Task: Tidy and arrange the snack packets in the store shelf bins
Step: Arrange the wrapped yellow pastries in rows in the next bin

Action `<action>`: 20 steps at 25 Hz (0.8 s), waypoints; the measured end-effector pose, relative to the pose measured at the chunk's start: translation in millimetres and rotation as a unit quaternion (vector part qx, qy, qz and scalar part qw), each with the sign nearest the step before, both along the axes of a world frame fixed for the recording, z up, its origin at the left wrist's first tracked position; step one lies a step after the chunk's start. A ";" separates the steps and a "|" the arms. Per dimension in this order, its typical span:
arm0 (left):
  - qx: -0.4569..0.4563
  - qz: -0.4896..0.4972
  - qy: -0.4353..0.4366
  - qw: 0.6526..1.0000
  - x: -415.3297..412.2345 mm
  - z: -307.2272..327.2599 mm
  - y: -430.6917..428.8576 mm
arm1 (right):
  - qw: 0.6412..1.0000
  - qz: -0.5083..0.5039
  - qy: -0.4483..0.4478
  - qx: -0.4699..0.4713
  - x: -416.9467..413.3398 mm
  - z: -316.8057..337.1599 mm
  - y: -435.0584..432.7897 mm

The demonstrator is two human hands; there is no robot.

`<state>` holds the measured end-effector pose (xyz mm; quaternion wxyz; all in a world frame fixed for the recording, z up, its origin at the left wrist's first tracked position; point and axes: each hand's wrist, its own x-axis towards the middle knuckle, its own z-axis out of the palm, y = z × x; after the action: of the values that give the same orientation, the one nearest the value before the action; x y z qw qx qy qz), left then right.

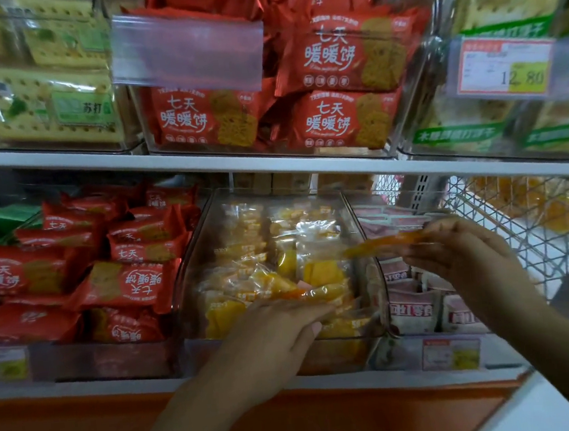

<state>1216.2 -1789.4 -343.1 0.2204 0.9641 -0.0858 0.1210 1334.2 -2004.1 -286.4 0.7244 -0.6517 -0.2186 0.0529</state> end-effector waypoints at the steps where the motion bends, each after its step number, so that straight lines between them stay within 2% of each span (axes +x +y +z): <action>1: 0.001 0.004 0.002 1.000 0.2 -1.8 0.9 | 0.998 -0.011 -0.027 -0.050 -0.2 -1.9 -10.6; 4: -0.001 0.005 0.009 1.000 3.6 -5.0 1.4 | 0.960 -0.059 -0.116 -0.248 3.5 -10.0 -20.6; 7: 0.008 0.007 0.011 1.000 6.5 -9.1 2.0 | 0.924 -0.046 -0.186 -0.332 1.8 -12.2 -7.1; 10: 0.010 0.006 0.006 1.000 6.4 -8.1 0.1 | 0.849 -0.032 -0.310 -0.427 -5.7 -2.6 8.2; 13: 0.016 0.000 0.003 1.000 6.3 -7.9 0.6 | 0.779 -0.024 -0.350 -0.520 -11.1 5.8 18.6; 16: 0.008 -0.001 0.006 1.000 6.0 -9.3 1.3 | 0.722 -0.046 -0.394 -0.568 -12.2 13.2 25.5; 18: 0.005 -0.002 -0.004 1.000 5.2 -8.4 1.0 | 0.662 -0.061 -0.463 -0.587 -10.6 20.1 29.1; 19: 0.005 -0.002 -0.001 1.000 5.2 -9.2 1.4 | 0.653 -0.057 -0.482 -0.581 -8.5 21.8 30.2; 20: 0.002 -0.001 0.002 1.000 5.3 -10.0 1.5 | 0.665 -0.053 -0.479 -0.570 -5.2 22.8 29.9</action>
<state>1221.6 -1787.9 -353.2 0.2188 0.9647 -0.0865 0.1186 1329.1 -1974.2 -263.5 0.0084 -0.8833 -0.4279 -0.1913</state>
